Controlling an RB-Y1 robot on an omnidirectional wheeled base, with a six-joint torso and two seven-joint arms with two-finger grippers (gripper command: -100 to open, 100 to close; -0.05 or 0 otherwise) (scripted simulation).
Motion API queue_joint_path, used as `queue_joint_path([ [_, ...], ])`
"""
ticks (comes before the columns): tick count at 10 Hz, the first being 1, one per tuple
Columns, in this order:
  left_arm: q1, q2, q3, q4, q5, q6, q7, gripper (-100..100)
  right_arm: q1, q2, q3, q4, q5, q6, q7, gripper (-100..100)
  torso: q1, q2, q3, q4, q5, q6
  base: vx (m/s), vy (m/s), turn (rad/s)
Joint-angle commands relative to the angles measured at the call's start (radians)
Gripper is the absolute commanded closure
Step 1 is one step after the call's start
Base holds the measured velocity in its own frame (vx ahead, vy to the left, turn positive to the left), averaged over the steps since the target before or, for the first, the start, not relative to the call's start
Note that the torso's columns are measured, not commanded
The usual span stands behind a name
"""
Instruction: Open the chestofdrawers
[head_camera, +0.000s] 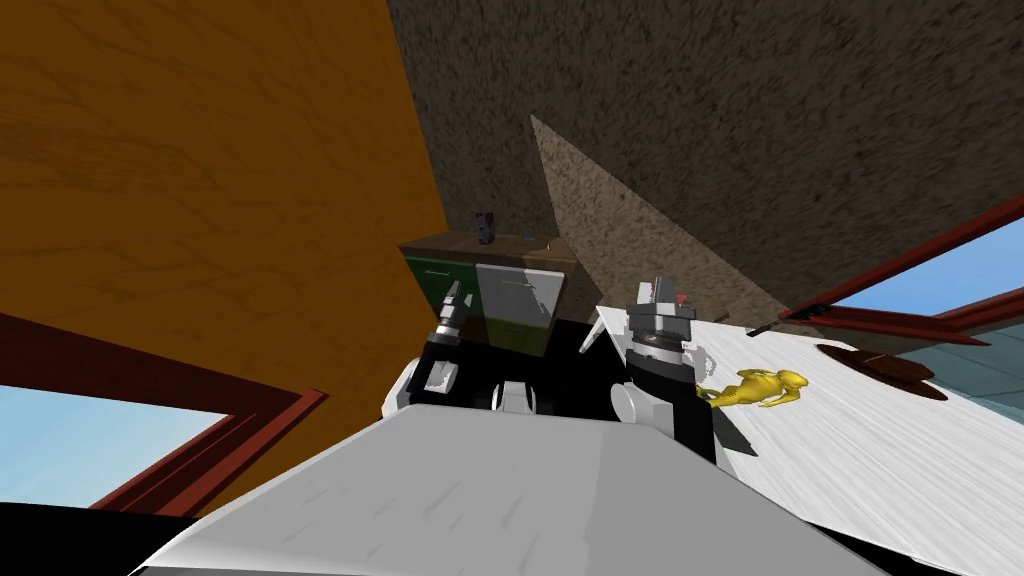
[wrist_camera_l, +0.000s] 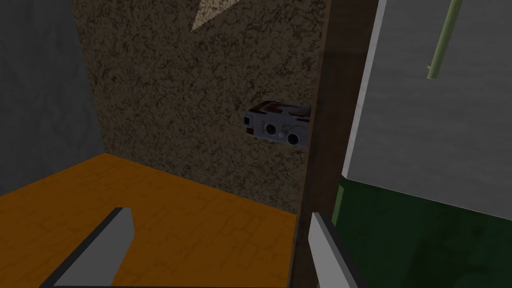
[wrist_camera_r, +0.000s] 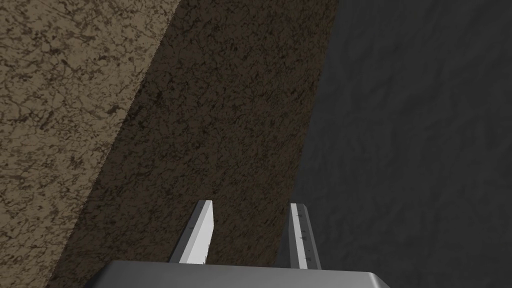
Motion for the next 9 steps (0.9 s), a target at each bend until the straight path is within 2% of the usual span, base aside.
queue_joint_path([
  [1, -0.028, -0.007, -0.010, 0.054, -0.009, 0.000, 0.004, -100, 0.000, 0.000, 0.000, 0.000, 0.000, 0.000, 0.000, 0, 0.000, -0.001, 0.000, 0.000, 0.000, 0.000, 0.074, -0.042, 0.054],
  [6, -0.078, -0.011, -0.034, 0.156, -0.029, 0.003, 0.010, -100, 0.000, 0.000, 0.000, 0.000, 0.000, 0.000, 0.000, 0, 0.000, -0.001, -0.001, 0.000, 0.000, 0.000, 0.069, -0.028, 0.051],
  [8, -0.114, -0.008, -0.051, 0.229, -0.043, 0.005, 0.015, -100, 0.000, 0.000, 0.000, 0.000, 0.000, 0.000, 0.000, 0, -0.001, -0.004, -0.002, -0.001, 0.000, 0.000, 0.135, -0.062, 0.099],
  [9, -0.114, -0.008, -0.051, 0.229, -0.043, 0.005, 0.015, -100, 0.000, 0.000, 0.000, 0.000, 0.000, 0.000, 0.000, 0, 0.000, -0.003, -0.002, -0.001, 0.000, 0.000, 0.081, -0.037, 0.012],
])
